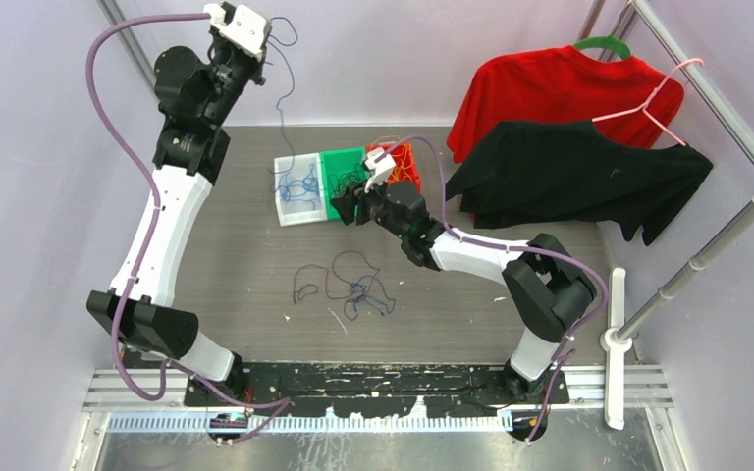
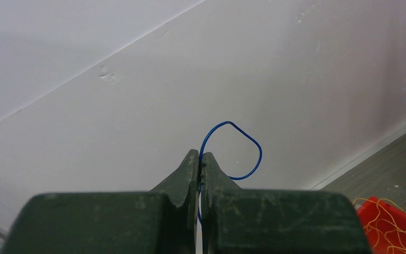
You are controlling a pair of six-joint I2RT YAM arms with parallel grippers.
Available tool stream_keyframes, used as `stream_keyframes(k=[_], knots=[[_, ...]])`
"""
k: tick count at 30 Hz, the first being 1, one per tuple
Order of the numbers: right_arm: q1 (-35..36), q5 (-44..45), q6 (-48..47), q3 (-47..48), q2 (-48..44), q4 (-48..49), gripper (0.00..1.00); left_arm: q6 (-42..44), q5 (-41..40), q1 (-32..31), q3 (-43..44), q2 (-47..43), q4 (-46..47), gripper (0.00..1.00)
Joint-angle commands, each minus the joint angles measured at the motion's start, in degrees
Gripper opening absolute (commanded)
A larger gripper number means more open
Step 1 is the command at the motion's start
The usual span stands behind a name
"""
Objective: Untangle the cables
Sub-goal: Place the cable in the bin.
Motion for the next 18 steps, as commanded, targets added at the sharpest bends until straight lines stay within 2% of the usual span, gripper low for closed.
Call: stream_keyframes(k=[1,12,18], knots=[[0.1,-0.5,-1.0,0.6,-1.2,3.3,0.54,2.0,-1.2,1.5,4.7,0.8,6.8,0.00],[-0.5,-0.6,-0.9,-2.3,-3.4,2.7,0.53,0.7,0.4,2.6,7.5,2.0,7.6,0.00],[-0.6,-0.7,-0.7,-2.8,-4.0,2.4,0.52,1.0,0.0,2.6,5.1,1.8,8.3,0.00]])
